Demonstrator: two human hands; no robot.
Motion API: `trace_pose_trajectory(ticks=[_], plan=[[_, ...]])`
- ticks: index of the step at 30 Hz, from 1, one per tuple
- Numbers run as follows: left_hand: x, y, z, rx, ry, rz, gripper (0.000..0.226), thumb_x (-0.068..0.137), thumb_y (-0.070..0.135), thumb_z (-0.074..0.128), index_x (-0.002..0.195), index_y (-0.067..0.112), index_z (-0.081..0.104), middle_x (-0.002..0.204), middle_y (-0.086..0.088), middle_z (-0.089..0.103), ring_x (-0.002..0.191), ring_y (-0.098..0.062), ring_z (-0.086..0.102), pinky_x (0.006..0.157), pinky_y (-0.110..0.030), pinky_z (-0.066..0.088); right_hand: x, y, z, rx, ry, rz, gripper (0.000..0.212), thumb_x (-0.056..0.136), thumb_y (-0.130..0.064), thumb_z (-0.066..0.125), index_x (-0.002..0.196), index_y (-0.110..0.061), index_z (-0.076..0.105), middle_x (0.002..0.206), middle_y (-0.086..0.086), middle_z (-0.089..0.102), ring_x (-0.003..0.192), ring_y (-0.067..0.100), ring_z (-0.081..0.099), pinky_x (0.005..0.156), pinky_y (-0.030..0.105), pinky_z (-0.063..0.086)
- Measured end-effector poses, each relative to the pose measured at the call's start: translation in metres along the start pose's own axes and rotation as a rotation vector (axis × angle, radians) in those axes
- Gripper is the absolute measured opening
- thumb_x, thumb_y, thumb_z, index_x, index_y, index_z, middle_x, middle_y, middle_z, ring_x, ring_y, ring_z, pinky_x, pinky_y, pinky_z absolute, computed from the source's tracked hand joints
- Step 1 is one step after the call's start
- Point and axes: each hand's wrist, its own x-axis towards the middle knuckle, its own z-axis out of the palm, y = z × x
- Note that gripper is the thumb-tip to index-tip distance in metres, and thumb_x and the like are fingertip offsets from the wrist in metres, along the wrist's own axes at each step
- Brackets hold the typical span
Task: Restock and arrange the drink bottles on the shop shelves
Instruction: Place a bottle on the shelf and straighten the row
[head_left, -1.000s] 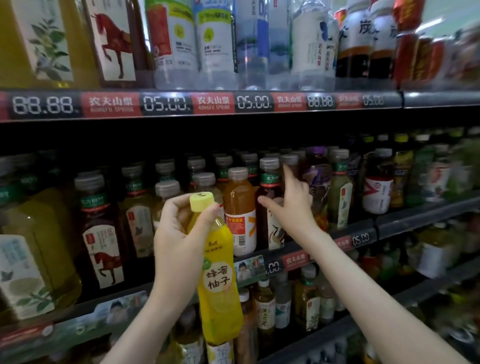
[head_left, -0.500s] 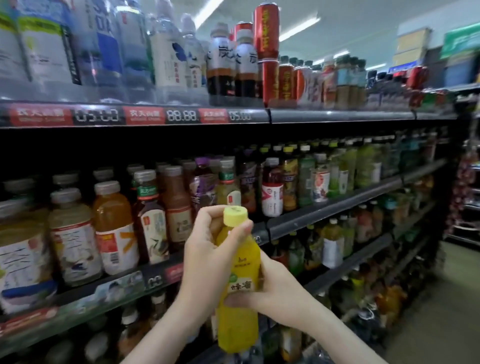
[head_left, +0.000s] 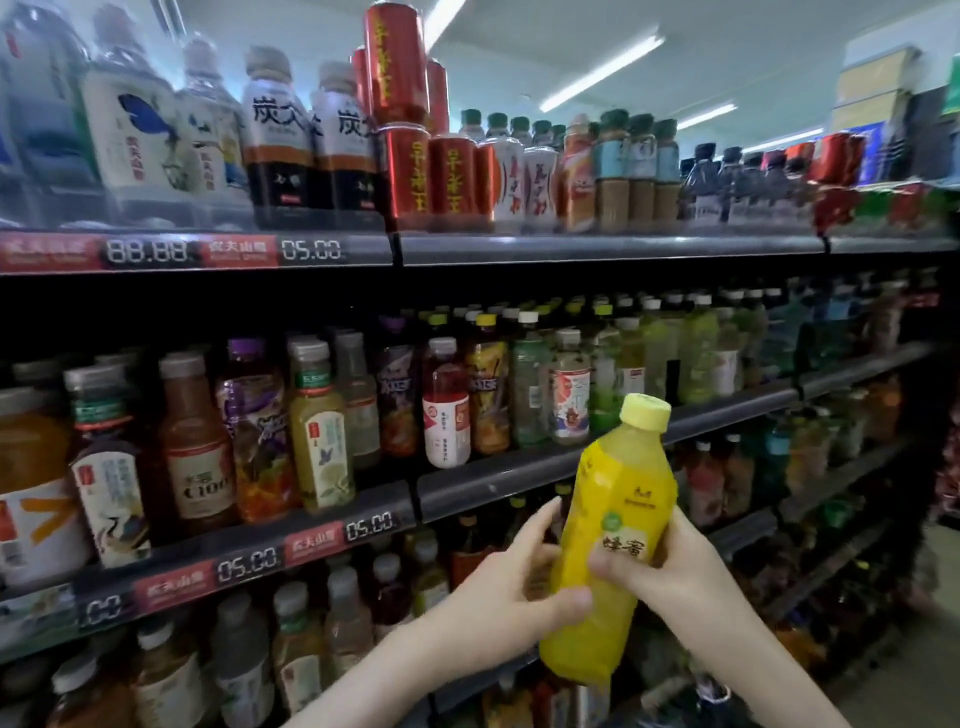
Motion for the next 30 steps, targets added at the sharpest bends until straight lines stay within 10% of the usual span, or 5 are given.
trace_pose_trajectory(ticks=[4, 10, 24, 27, 30], plan=[[0.042, -0.009, 0.013, 0.161, 0.078, 0.032, 0.076, 0.08, 0.039, 0.073, 0.135, 0.053, 0.023, 0.117, 0.017, 0.064, 0.099, 0.001, 0.063, 0.09, -0.029, 0.053, 0.033, 0.023, -0.02, 0.07, -0.022, 0.044, 0.061, 0.059, -0.036, 0.076, 0.116, -0.025, 0.055, 0.098, -0.008, 0.073, 0.092, 0.012, 0.069, 0.087, 0.041, 0.055], [0.119, -0.02, 0.019, 0.457, 0.314, 0.099, 0.071, 0.079, 0.042, 0.068, 0.134, 0.05, 0.024, 0.116, 0.018, 0.061, 0.105, -0.003, 0.058, 0.088, -0.022, 0.044, 0.1, 0.04, -0.066, -0.126, 0.121, -0.002, 0.057, 0.065, -0.04, 0.081, 0.11, -0.038, 0.046, 0.088, -0.017, 0.068, 0.08, -0.01, 0.062, 0.063, 0.007, 0.046], [0.271, -0.032, 0.01, 0.675, 0.486, 0.263, 0.063, 0.091, 0.062, 0.041, 0.147, 0.037, 0.025, 0.144, 0.014, 0.038, 0.132, -0.003, 0.032, 0.107, -0.02, 0.029, 0.22, 0.071, -0.153, -0.206, 0.366, -0.075, 0.035, 0.07, -0.033, 0.081, 0.093, -0.03, 0.054, 0.086, -0.011, 0.068, 0.081, 0.008, 0.064, 0.069, 0.028, 0.05], [0.294, -0.043, 0.007, 0.772, 0.725, 0.311, 0.053, 0.091, 0.048, 0.043, 0.14, 0.028, 0.044, 0.137, 0.001, 0.049, 0.127, -0.014, 0.041, 0.105, -0.036, 0.041, 0.237, 0.078, -0.178, -0.207, 0.304, -0.112, 0.035, 0.072, -0.029, 0.081, 0.091, -0.031, 0.052, 0.086, -0.013, 0.066, 0.079, 0.003, 0.064, 0.061, 0.019, 0.048], [0.304, -0.038, 0.031, 0.601, 0.511, 0.253, 0.067, 0.087, 0.051, 0.054, 0.146, 0.04, 0.025, 0.143, 0.017, 0.039, 0.131, 0.002, 0.032, 0.108, -0.03, 0.037, 0.248, 0.087, -0.197, -0.206, 0.183, -0.134, 0.038, 0.073, -0.028, 0.081, 0.094, -0.033, 0.05, 0.087, -0.015, 0.065, 0.071, -0.01, 0.062, 0.049, 0.008, 0.044]])
